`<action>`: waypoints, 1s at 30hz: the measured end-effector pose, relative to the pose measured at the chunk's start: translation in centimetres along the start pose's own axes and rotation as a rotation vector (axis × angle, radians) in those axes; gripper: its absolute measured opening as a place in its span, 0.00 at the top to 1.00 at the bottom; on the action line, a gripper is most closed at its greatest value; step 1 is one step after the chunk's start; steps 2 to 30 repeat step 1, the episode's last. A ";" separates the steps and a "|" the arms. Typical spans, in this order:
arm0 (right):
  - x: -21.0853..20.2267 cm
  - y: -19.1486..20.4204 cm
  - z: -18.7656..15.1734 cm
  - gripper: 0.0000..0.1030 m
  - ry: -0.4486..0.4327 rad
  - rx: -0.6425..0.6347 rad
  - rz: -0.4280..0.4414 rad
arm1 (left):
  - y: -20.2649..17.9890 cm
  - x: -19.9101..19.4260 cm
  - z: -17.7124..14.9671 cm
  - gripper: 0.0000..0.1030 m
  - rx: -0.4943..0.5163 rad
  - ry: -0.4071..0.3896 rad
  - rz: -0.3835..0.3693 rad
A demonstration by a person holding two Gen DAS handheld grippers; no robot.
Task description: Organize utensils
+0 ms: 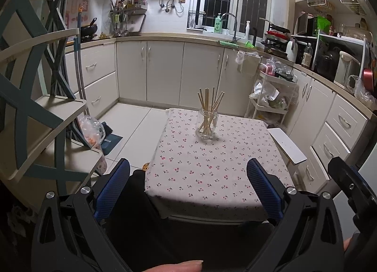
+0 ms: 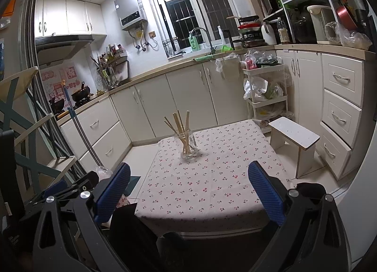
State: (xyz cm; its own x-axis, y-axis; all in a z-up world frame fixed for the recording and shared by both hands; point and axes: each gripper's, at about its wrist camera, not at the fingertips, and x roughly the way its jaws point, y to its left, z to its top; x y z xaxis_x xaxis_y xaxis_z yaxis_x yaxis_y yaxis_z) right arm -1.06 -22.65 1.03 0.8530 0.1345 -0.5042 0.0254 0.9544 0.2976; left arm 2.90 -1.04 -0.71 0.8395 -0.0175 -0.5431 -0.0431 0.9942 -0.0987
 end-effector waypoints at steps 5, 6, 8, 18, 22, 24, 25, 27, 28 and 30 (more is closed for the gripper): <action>0.0 0.0 0.0 0.07 0.000 0.000 0.000 | -0.1 0.0 0.0 0.07 0.005 0.000 0.000; 0.0 0.0 0.0 0.07 0.000 0.000 0.000 | -0.1 0.0 0.0 0.07 0.005 0.000 0.000; 0.0 0.0 0.0 0.07 0.000 0.000 0.000 | -0.1 0.0 0.0 0.07 0.005 0.000 0.000; 0.0 0.0 0.0 0.07 0.000 0.000 0.000 | -0.1 0.0 0.0 0.07 0.005 0.000 0.000; 0.0 0.0 0.0 0.07 0.000 0.000 0.000 | -0.1 0.0 0.0 0.07 0.005 0.000 0.000; 0.0 0.0 0.0 0.07 0.000 0.000 0.000 | -0.1 0.0 0.0 0.07 0.005 0.000 0.000; 0.0 0.0 0.0 0.07 0.000 0.000 0.000 | -0.1 0.0 0.0 0.07 0.005 0.000 0.000; 0.0 0.0 0.0 0.07 0.000 0.000 0.000 | -0.1 0.0 0.0 0.07 0.005 0.000 0.000; 0.0 0.0 0.0 0.07 0.000 0.000 0.000 | -0.1 0.0 0.0 0.07 0.005 0.000 0.000; 0.0 0.0 0.0 0.07 0.000 0.000 0.000 | -0.1 0.0 0.0 0.07 0.005 0.000 0.000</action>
